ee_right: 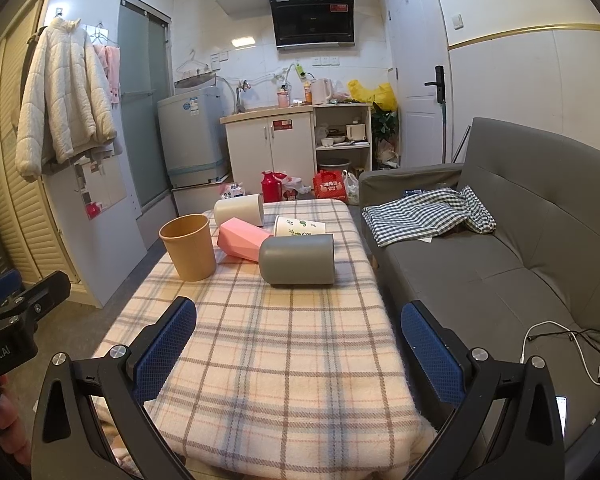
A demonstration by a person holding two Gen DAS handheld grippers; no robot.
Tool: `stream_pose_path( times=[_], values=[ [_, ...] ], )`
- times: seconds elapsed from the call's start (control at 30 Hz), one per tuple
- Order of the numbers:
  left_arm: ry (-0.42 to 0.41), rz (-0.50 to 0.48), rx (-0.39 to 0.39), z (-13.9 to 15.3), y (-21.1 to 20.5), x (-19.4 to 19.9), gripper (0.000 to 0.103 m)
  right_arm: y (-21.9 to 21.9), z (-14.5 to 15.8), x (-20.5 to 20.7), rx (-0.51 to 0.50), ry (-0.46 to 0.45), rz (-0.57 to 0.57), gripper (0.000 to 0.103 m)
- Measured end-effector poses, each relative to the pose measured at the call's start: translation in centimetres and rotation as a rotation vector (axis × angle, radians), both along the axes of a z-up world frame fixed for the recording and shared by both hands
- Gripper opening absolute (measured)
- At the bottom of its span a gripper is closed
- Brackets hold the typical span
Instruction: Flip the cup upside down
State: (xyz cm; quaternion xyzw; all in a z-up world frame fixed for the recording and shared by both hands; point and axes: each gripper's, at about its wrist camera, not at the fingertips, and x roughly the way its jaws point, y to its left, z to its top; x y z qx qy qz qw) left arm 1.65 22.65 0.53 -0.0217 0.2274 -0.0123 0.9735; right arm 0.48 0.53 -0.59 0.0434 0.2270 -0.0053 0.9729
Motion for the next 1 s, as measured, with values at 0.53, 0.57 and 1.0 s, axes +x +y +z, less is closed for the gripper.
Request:
stream_pose_path(
  times=[0.53, 0.57, 1.0],
  values=[
    [0.001, 0.0, 0.0, -0.02, -0.04, 0.02, 0.103, 0.17, -0.14, -0.03, -0.001, -0.001, 0.0, 0.103],
    [0.001, 0.0, 0.0, -0.03, -0.05, 0.01, 0.103, 0.23, -0.17, -0.03, 0.0, -0.002, 0.001, 0.103],
    [0.005, 0.0, -0.002, -0.11, -0.05, 0.07, 0.103, 0.16, -0.2, -0.01, 0.0, 0.0, 0.002, 0.103]
  ],
)
